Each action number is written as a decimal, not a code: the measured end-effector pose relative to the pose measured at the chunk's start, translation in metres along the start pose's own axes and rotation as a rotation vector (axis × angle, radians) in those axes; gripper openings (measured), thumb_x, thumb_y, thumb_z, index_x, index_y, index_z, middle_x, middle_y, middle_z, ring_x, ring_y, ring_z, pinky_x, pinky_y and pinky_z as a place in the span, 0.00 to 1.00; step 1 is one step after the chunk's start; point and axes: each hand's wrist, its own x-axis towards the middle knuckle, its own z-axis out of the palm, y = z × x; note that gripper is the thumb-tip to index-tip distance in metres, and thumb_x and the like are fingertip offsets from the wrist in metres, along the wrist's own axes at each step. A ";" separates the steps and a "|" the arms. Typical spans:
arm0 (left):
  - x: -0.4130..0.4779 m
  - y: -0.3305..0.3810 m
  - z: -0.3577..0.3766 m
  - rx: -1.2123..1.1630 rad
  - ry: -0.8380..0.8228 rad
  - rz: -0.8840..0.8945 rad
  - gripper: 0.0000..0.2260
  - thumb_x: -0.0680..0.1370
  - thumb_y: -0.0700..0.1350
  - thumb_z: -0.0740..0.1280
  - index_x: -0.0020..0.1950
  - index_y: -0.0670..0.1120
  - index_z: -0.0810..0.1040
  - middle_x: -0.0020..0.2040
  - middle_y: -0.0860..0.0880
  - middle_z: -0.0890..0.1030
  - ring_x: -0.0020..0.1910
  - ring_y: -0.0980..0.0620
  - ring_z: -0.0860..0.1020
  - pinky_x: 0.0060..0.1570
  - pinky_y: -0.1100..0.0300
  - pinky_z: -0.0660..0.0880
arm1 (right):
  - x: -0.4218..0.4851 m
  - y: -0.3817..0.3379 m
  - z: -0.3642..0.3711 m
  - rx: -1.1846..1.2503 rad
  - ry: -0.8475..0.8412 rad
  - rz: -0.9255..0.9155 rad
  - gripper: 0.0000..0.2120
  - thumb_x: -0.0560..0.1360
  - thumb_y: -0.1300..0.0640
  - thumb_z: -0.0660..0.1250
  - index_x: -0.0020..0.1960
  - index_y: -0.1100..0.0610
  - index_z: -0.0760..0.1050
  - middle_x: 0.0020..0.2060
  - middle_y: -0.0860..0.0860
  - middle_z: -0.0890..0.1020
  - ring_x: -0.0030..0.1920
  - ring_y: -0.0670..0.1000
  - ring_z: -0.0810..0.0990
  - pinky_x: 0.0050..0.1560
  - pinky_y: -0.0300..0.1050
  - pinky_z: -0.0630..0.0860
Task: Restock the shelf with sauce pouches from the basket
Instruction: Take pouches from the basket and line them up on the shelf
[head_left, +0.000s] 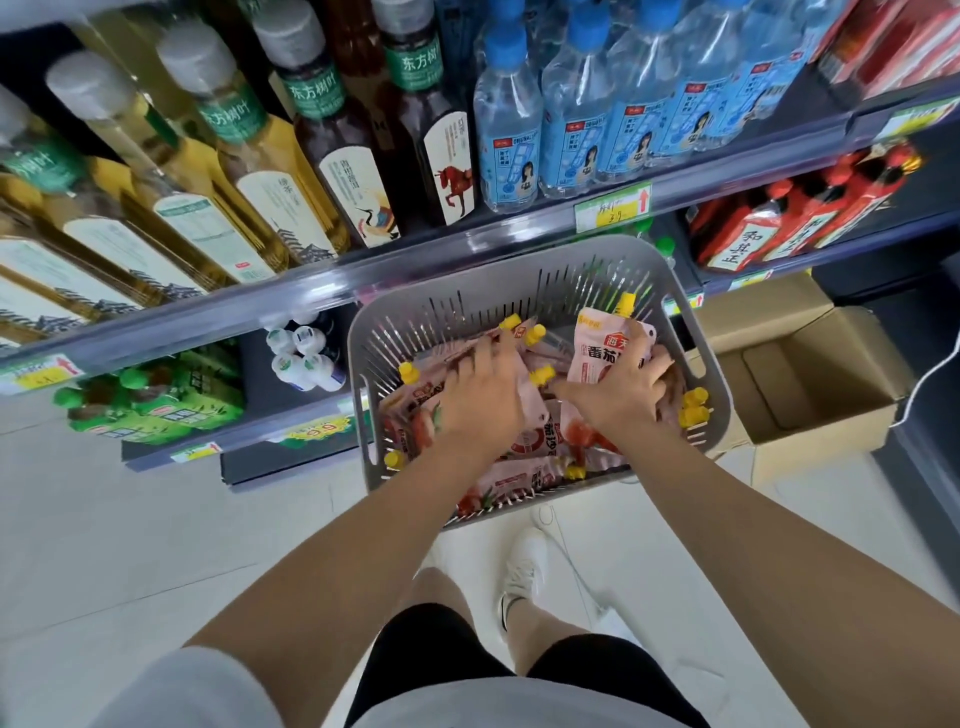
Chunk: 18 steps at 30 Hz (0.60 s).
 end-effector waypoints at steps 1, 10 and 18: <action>-0.001 -0.001 0.004 0.007 -0.024 0.037 0.29 0.80 0.49 0.55 0.78 0.48 0.47 0.75 0.42 0.60 0.71 0.40 0.64 0.67 0.43 0.64 | 0.000 0.000 0.000 0.000 0.001 -0.004 0.52 0.61 0.48 0.78 0.73 0.49 0.48 0.70 0.58 0.53 0.68 0.65 0.58 0.62 0.56 0.66; 0.018 -0.063 0.000 -0.198 -0.426 0.046 0.50 0.67 0.60 0.73 0.78 0.55 0.42 0.75 0.45 0.63 0.72 0.43 0.64 0.69 0.46 0.65 | -0.002 0.002 -0.004 0.018 0.004 -0.011 0.50 0.61 0.51 0.77 0.72 0.45 0.49 0.70 0.57 0.54 0.69 0.63 0.58 0.61 0.55 0.67; 0.014 -0.059 0.001 -0.064 -0.423 0.176 0.56 0.64 0.52 0.77 0.76 0.58 0.38 0.73 0.45 0.58 0.71 0.43 0.61 0.66 0.45 0.66 | -0.006 0.002 -0.003 -0.021 -0.020 -0.008 0.51 0.61 0.50 0.78 0.73 0.45 0.48 0.74 0.57 0.50 0.71 0.64 0.56 0.63 0.57 0.66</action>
